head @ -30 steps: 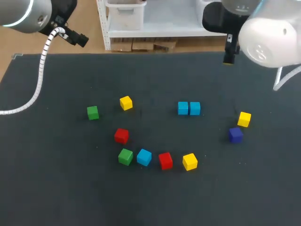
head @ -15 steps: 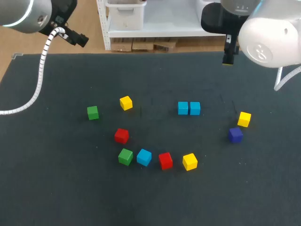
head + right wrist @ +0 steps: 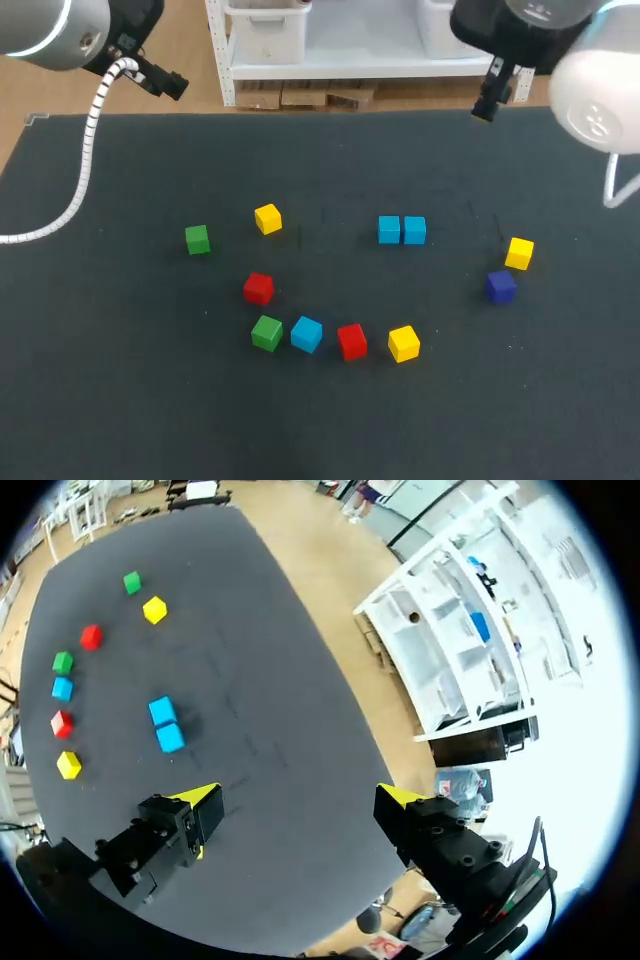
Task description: Place the blue cubes, place green cubes on the blue cubes, place the yellow cubes on the green cubes, then place the red cubes on the yellow cubes, and place purple cube on the red cubes.
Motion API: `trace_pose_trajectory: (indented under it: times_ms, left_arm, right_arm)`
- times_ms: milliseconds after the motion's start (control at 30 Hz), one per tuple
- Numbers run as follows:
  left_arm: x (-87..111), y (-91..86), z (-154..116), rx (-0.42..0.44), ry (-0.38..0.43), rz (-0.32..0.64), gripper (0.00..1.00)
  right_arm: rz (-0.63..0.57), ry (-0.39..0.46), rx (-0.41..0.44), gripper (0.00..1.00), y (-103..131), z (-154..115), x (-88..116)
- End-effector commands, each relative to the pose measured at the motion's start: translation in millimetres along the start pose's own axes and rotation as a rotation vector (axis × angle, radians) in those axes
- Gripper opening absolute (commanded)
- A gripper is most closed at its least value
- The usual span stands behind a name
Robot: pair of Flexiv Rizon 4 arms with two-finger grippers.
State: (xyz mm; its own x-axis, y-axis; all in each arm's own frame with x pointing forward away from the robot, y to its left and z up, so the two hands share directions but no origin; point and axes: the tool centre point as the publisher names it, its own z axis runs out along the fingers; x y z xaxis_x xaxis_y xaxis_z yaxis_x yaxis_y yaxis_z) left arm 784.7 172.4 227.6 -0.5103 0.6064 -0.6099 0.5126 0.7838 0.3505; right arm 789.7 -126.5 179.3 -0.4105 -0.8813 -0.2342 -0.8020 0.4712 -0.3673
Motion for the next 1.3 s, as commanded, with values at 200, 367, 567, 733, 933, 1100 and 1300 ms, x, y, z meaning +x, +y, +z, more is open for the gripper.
trace_pose_trajectory:
  times_ms: [200, 367, 567, 733, 933, 1100, 1300]
  left_arm:
    - [0.7, 1.0, 0, 0.004, -0.002, 0.002, 1.00]
    - [0.7, 1.0, 0, 0.004, -0.002, 0.002, 1.00]
    - [0.7, 1.0, 0, 0.004, -0.002, 0.002, 1.00]
    - [0.7, 1.0, 0, 0.004, -0.002, 0.002, 1.00]
    - [0.7, 1.0, 0, 0.004, -0.002, 0.002, 1.00]
    - [0.7, 1.0, 0, 0.004, -0.002, 0.002, 1.00]
    - [0.7, 1.0, 0, 0.004, -0.002, 0.002, 1.00]
  right_arm:
    - [0.129, -0.135, 0.084, 1.00, -18, -17, 26]
    - [0.191, -0.148, 0.109, 1.00, -34, -23, 39]
    - [0.242, -0.158, 0.132, 1.00, -46, -28, 52]
    - [0.254, -0.167, 0.134, 1.00, -49, -27, 53]
    - [0.259, -0.175, 0.129, 1.00, -47, -25, 51]
    - [0.251, -0.176, 0.129, 1.00, -45, -24, 47]
    - [0.246, -0.174, 0.130, 1.00, -45, -24, 46]
